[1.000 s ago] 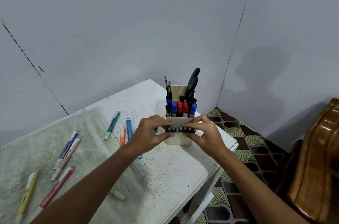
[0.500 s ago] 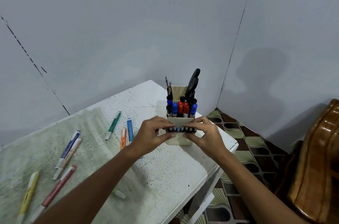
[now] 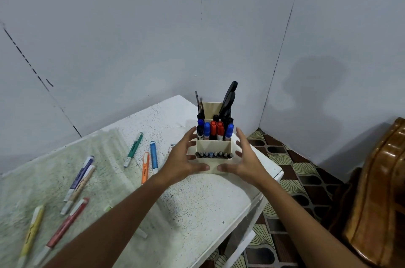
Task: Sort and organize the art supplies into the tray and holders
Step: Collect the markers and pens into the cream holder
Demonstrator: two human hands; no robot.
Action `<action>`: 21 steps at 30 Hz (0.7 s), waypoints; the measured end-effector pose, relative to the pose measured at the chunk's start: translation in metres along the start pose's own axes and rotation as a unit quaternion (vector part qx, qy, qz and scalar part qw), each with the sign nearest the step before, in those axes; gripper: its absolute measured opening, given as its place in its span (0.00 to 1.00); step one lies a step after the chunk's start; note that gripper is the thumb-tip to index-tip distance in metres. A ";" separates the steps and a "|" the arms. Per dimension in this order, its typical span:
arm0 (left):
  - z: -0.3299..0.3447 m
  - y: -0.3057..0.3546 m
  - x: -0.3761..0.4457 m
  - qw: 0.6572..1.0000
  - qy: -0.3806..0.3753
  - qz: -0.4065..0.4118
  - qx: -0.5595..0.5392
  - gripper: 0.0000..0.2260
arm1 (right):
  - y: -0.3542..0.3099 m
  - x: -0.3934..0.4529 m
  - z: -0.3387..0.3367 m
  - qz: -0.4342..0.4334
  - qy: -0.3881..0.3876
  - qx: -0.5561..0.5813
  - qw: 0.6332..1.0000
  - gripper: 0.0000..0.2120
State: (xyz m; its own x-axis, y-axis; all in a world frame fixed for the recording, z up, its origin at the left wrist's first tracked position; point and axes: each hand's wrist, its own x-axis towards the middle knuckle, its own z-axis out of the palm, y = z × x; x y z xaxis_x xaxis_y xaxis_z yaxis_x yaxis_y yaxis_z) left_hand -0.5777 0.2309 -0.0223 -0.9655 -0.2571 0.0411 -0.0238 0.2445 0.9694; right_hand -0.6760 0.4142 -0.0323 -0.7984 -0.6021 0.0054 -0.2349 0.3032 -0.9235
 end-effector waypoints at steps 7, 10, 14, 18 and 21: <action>0.001 0.004 0.004 0.999 0.007 -0.013 -0.045 0.37 | 0.010 0.010 0.004 -0.009 -0.036 0.042 0.998 0.52; 0.001 0.003 0.004 0.999 0.014 -0.006 -0.036 0.37 | 0.010 0.013 0.003 -0.017 -0.036 0.038 0.999 0.50; -0.003 0.002 0.008 0.999 0.030 -0.008 -0.031 0.38 | 0.007 0.021 0.004 -0.029 -0.037 0.027 0.999 0.48; -0.015 0.003 0.012 0.999 0.047 -0.004 -0.019 0.41 | -0.001 0.033 0.007 -0.037 -0.049 0.035 0.997 0.48; -0.028 0.006 0.013 0.998 0.066 0.001 -0.020 0.40 | -0.013 0.045 0.014 -0.051 -0.064 0.034 0.996 0.48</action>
State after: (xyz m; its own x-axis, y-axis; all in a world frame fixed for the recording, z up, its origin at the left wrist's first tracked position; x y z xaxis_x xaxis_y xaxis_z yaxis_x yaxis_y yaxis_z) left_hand -0.5828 0.2029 -0.0087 -0.9228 -0.3787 0.0713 -0.0098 0.2079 0.9781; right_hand -0.7010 0.3723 -0.0251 -0.6933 -0.7185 0.0557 -0.2698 0.1871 -0.9446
